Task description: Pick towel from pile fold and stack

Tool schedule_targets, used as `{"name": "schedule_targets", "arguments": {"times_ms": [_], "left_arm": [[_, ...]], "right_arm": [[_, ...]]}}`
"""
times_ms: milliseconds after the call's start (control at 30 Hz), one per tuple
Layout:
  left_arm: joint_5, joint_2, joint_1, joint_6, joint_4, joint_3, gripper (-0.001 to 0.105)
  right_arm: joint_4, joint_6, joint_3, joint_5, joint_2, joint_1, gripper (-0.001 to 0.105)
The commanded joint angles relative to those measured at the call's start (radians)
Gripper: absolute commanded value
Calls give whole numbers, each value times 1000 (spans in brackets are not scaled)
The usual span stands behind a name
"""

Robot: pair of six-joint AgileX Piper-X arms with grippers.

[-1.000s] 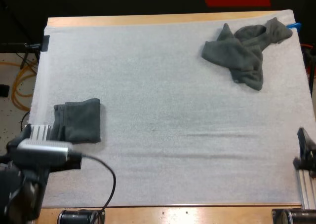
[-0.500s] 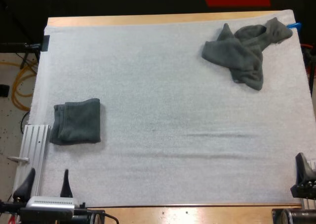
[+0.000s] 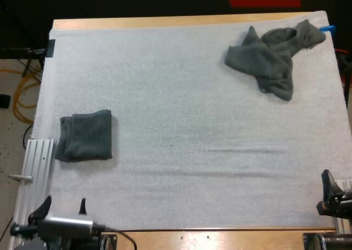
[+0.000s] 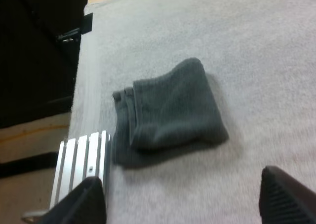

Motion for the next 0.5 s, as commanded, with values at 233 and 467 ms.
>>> {"name": "schedule_targets", "arguments": {"times_ms": [233,467], "left_arm": [[18,-138,-1,-65,-319,225,63],[25,-138,-1,-99,-406,287,63]], "right_arm": [[-3,-52,17,-4,-40,-1,72],[-1,-85,57,-4,-39,-1,72]]}}
